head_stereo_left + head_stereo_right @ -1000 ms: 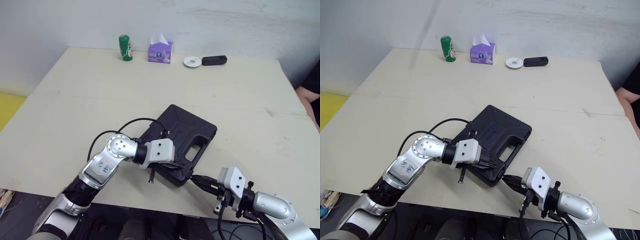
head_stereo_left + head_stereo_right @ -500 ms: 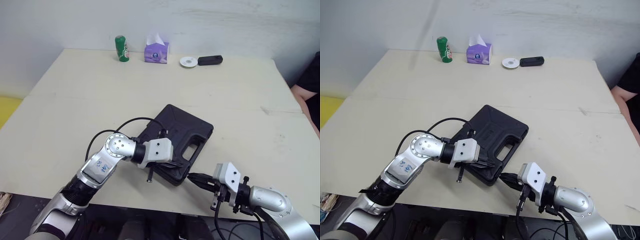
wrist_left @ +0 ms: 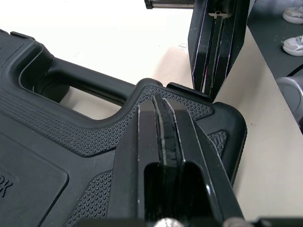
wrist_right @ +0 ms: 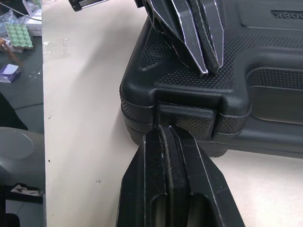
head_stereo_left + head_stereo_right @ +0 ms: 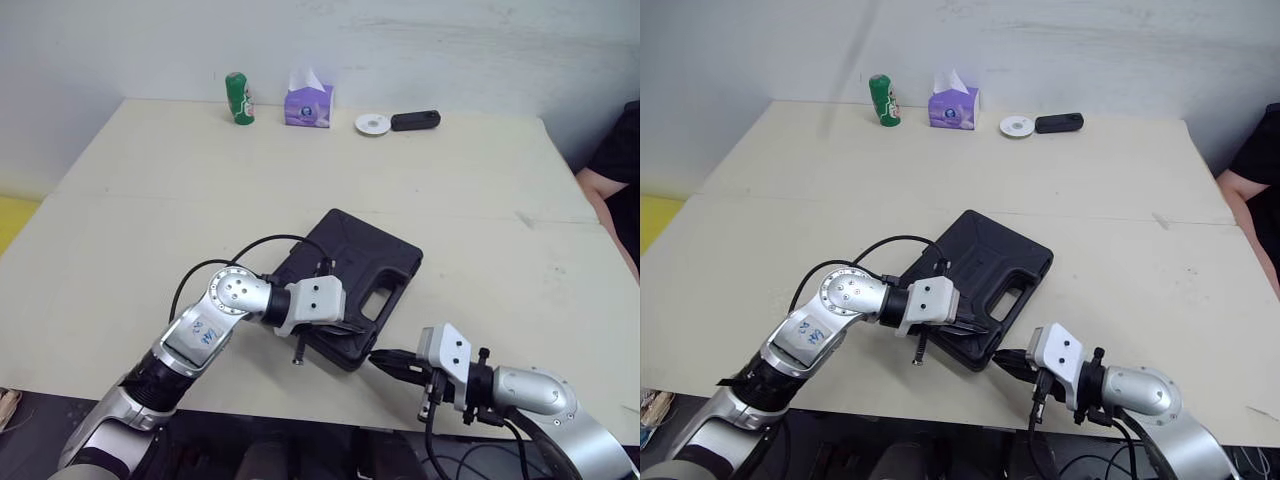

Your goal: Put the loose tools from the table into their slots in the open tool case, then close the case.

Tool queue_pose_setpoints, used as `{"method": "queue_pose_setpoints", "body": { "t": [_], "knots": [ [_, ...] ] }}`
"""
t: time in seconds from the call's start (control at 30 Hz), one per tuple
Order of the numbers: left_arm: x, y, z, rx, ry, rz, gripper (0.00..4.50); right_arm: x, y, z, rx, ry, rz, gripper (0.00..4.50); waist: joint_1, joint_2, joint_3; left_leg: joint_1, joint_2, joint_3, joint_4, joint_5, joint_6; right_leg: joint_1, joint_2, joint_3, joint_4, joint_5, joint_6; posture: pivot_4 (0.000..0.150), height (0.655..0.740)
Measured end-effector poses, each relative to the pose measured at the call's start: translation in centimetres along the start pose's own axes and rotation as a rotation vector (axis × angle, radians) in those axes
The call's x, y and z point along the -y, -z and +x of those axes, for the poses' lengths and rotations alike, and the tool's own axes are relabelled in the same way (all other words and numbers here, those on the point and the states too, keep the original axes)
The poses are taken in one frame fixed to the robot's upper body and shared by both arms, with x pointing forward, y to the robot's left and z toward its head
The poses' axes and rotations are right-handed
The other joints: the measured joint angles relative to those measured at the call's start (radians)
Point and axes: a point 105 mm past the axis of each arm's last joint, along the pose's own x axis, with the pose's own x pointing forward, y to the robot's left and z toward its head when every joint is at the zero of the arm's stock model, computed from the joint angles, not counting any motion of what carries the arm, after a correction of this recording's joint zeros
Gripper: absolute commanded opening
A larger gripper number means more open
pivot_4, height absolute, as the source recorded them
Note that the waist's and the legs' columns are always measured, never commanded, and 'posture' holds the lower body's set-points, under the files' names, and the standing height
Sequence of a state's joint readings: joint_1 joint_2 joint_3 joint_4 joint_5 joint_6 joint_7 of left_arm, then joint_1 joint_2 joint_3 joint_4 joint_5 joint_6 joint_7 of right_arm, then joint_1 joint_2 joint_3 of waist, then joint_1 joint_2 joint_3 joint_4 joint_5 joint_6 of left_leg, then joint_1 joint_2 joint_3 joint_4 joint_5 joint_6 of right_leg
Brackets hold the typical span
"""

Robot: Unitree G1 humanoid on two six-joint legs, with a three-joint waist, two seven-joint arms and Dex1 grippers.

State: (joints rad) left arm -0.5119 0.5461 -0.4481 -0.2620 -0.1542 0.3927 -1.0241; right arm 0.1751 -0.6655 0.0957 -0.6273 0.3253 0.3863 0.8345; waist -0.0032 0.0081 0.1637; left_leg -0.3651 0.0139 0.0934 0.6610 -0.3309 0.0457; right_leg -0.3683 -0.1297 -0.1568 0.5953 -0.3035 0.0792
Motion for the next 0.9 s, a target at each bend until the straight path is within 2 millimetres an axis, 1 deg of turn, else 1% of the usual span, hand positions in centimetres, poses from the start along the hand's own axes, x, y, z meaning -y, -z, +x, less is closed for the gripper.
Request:
{"method": "queue_pose_setpoints", "body": {
  "t": [0.13,0.3,0.5,0.57,0.63,0.67,0.8,0.9],
  "knots": [
    [0.0,0.1,-0.1,-0.005,-0.001,0.0,0.06,0.1,-0.1,0.2,-0.002,-0.011,-0.003,0.0,-0.001,0.0,0.0,0.003,0.0,0.0,-0.003,0.0,-0.002,0.001,0.0,0.0,0.0,0.0,-0.001,0.15,0.74],
    [0.0,0.3,-0.3,-0.015,-0.002,-0.002,0.06,0.4,-0.3,0.3,-0.002,-0.034,-0.019,0.0,0.0,-0.002,0.001,0.013,0.0,0.0,-0.012,0.002,-0.004,0.009,0.0,0.0,-0.004,-0.002,-0.004,0.15,0.74],
    [0.0,0.4,-0.4,-0.02,-0.005,-0.002,0.06,0.9,-0.8,0.2,0.008,-0.041,-0.03,0.0,0.001,-0.002,0.001,0.013,0.0,0.0,-0.014,0.003,-0.005,0.009,0.001,0.0,-0.004,-0.002,-0.005,0.15,0.74],
    [0.0,0.4,-0.4,-0.02,-0.006,-0.003,0.06,1.0,-1.3,0.2,0.028,-0.04,-0.037,0.0,0.001,-0.002,0.001,0.013,0.0,0.0,-0.014,0.003,-0.005,0.009,0.001,0.0,-0.004,-0.002,-0.005,0.15,0.74],
    [0.0,0.4,-0.3,-0.02,-0.007,-0.003,0.06,1.0,-2.5,0.4,0.072,-0.042,-0.064,0.0,0.003,-0.002,0.001,0.013,0.0,0.0,-0.014,0.002,-0.005,0.01,0.001,0.0,-0.004,-0.002,-0.005,0.15,0.74],
    [0.0,0.4,-0.3,-0.02,-0.007,-0.003,0.06,0.9,-2.7,0.4,0.08,-0.045,-0.07,0.0,0.004,-0.002,0.001,0.013,0.0,-0.001,-0.015,0.002,-0.005,0.009,0.001,0.0,-0.004,-0.003,-0.004,0.15,0.74],
    [0.0,0.2,-0.3,0.005,-0.016,0.021,0.06,0.6,-1.9,-0.2,0.052,-0.044,-0.04,0.0,0.017,-0.002,0.001,0.012,0.0,0.0,-0.014,0.002,-0.005,0.008,0.001,0.0,-0.006,-0.003,-0.003,0.15,0.74],
    [-0.3,0.3,-0.3,0.069,-0.049,0.006,0.06,0.8,-1.7,-1.1,0.035,-0.029,-0.037,0.0,0.026,-0.001,0.004,0.011,0.0,0.0,-0.014,0.002,-0.004,0.007,0.0,0.0,-0.006,-0.002,-0.003,0.15,0.74]
  ]
}}
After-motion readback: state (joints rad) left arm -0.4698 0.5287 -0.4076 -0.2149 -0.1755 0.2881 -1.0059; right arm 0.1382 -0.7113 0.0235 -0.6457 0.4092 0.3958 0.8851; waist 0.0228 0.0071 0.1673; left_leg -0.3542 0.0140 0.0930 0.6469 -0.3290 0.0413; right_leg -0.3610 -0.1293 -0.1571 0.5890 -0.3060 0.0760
